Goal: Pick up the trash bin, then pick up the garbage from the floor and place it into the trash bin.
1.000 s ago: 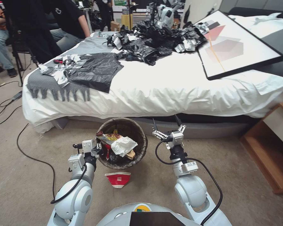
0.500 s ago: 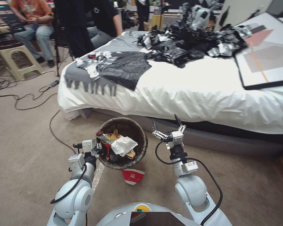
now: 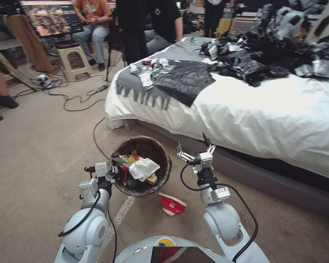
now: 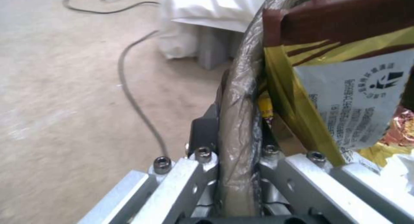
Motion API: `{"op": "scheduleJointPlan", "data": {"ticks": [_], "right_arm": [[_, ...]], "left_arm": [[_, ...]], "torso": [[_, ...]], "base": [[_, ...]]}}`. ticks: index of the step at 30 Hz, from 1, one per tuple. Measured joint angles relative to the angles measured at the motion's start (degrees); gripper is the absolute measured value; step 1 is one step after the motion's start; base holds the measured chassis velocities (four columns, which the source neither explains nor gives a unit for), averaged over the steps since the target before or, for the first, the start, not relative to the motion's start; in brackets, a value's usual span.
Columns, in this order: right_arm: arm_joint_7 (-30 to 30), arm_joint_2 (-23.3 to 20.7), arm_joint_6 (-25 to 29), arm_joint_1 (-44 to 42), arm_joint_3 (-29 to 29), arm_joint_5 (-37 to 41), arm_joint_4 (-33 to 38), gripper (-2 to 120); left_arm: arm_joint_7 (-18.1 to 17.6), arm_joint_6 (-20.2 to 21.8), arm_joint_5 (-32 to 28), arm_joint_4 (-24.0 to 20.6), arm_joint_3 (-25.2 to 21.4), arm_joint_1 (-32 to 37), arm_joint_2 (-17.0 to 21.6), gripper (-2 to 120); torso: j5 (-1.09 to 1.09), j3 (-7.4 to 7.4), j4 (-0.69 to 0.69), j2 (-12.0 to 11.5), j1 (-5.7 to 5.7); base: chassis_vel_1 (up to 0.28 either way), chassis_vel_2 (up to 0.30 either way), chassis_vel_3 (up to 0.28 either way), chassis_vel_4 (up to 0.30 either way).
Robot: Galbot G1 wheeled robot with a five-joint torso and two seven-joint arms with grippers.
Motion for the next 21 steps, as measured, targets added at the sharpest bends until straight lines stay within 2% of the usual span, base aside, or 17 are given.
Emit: {"op": "scheduleJointPlan", "data": {"ticks": [11, 16, 19, 21], "right_arm": [[-0.1, 0.1, 0.1, -0.2, 0.2, 0.1, 0.2, 100], [-0.1, 0.1, 0.0, -0.3, 0.5, 0.0, 0.3, 100], [-0.1, -0.1, -1.6, -0.7, 1.5, -0.1, 0.7, 100], [0.0, -0.7, -5.5, -1.1, 2.7, -0.1, 0.9, 100]], "left_arm": [[0.0, -0.8, 0.1, 0.0, -0.1, 0.0, -0.1, 4], [0.0, -0.9, 0.1, 0.0, -0.1, 0.0, 0.0, 4], [-0.1, -0.9, -0.1, 0.0, -0.1, -0.1, 0.0, 4], [-0.1, -0.9, -0.3, 0.0, -0.2, -0.2, 0.1, 4]], "torso": [[0.0, 0.0, 0.03, 0.0, 0.0], [0.0, 0.0, 0.0, 0.0, 0.0], [0.0, 0.0, -0.03, 0.0, 0.0], [0.01, 0.0, 0.0, 0.0, 0.0]], "base": [[0.118, 0.123, 0.111, 0.121], [0.032, 0.023, 0.024, 0.028], [0.0, 0.0, 0.0, 0.0], [0.0, 0.0, 0.0, 0.0]]}}
